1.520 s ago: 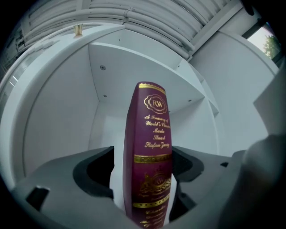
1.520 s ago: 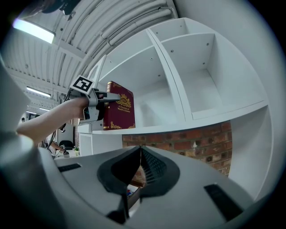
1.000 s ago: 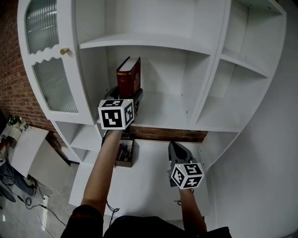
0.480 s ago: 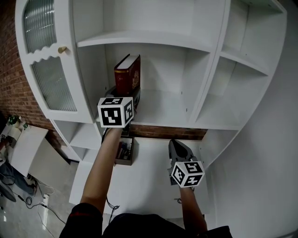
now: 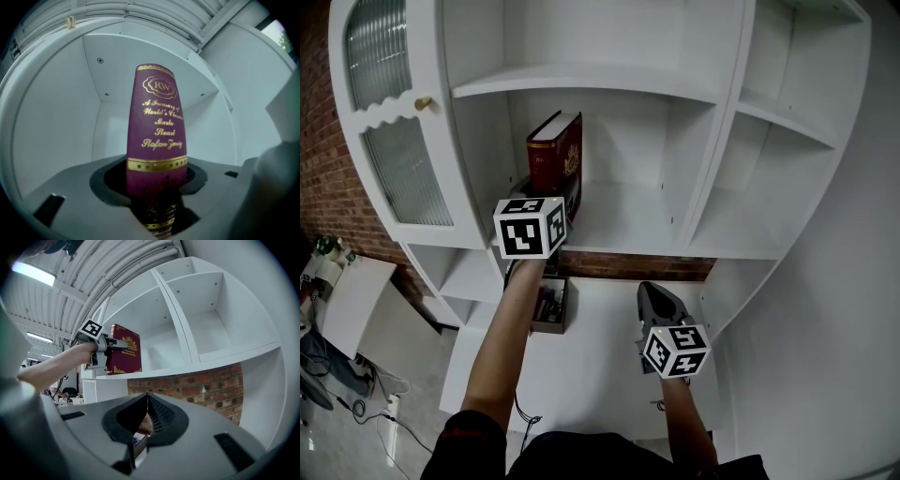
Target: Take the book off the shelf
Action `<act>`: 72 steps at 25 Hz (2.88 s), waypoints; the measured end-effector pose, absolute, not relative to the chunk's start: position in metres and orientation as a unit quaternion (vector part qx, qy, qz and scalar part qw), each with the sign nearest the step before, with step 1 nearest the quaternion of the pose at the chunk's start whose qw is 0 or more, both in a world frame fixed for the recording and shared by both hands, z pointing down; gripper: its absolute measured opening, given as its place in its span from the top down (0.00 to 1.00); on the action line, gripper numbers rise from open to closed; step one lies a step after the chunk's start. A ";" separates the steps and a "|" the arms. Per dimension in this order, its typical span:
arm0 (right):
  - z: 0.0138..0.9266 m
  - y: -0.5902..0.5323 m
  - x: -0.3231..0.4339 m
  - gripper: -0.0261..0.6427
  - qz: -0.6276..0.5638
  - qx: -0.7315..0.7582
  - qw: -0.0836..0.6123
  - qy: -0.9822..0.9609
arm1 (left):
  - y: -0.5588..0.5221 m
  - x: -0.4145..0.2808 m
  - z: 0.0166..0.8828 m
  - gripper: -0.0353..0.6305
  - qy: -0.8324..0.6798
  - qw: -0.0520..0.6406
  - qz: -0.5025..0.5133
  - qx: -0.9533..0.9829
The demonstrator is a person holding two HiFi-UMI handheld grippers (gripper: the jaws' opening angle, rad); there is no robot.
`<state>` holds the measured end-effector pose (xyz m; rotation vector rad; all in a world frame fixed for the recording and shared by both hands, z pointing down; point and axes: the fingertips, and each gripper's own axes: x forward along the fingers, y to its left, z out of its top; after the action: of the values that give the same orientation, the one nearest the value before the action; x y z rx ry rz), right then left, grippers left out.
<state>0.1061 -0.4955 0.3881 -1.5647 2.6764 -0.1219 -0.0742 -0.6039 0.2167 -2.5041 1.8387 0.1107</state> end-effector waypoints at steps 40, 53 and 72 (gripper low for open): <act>0.382 -0.448 0.091 0.93 -0.029 -0.498 0.016 0.866 | -0.519 -0.088 0.216 0.59 0.574 0.041 0.060 -0.816; 0.378 -0.429 0.076 0.93 -0.023 -0.495 0.010 0.868 | -0.460 -0.099 0.217 0.59 0.560 0.057 0.072 -0.823; 0.375 -0.410 0.048 0.93 -0.018 -0.492 0.010 0.870 | -0.404 -0.118 0.278 0.59 0.543 0.034 0.049 -0.838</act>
<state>0.0482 -0.4103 0.3747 -1.5354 2.7163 -0.0576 -0.1182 -0.4043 0.2776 -2.5763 1.6705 0.1502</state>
